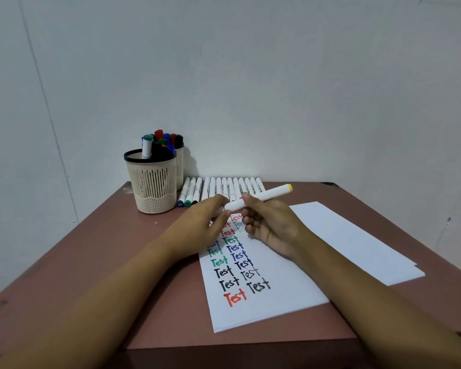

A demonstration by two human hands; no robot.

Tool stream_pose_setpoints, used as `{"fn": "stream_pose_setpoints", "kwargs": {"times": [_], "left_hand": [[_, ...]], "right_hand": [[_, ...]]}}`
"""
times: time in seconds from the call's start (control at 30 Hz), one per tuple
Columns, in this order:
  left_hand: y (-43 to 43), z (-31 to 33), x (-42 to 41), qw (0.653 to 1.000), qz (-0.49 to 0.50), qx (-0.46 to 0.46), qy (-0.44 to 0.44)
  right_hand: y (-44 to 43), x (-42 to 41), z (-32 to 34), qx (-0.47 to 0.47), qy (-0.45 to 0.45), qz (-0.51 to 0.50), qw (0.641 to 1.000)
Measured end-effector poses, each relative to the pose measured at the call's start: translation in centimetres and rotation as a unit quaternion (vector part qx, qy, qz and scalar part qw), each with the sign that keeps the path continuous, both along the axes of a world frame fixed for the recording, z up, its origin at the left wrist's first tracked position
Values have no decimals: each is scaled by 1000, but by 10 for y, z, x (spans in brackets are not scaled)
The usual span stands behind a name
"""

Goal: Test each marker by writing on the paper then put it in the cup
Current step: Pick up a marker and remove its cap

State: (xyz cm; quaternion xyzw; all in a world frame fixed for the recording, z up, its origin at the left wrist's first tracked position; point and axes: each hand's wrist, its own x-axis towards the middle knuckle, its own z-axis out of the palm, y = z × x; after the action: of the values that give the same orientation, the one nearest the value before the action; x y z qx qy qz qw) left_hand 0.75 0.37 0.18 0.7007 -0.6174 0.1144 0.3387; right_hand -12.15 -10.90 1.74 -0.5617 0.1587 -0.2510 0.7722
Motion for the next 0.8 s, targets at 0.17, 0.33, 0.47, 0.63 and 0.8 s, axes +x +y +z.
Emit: {"fn": "stream_pose_setpoints", "kwargs": {"times": [0.17, 0.33, 0.47, 0.63, 0.8], "left_hand": [[1, 0, -2, 1000, 13, -16, 2], [2, 3, -5, 998, 43, -42, 9], [1, 2, -2, 996, 48, -47, 49], [4, 2, -1, 993, 57, -57, 86], [1, 4, 2, 984, 100, -27, 143]], "right_hand": [[-1, 3, -1, -17, -30, 3, 999], [0, 3, -1, -24, -47, 10, 999], [1, 2, 0, -37, -65, 24, 997], [3, -1, 3, -67, -69, 6, 995], [-5, 0, 7, 51, -94, -87, 990]]}}
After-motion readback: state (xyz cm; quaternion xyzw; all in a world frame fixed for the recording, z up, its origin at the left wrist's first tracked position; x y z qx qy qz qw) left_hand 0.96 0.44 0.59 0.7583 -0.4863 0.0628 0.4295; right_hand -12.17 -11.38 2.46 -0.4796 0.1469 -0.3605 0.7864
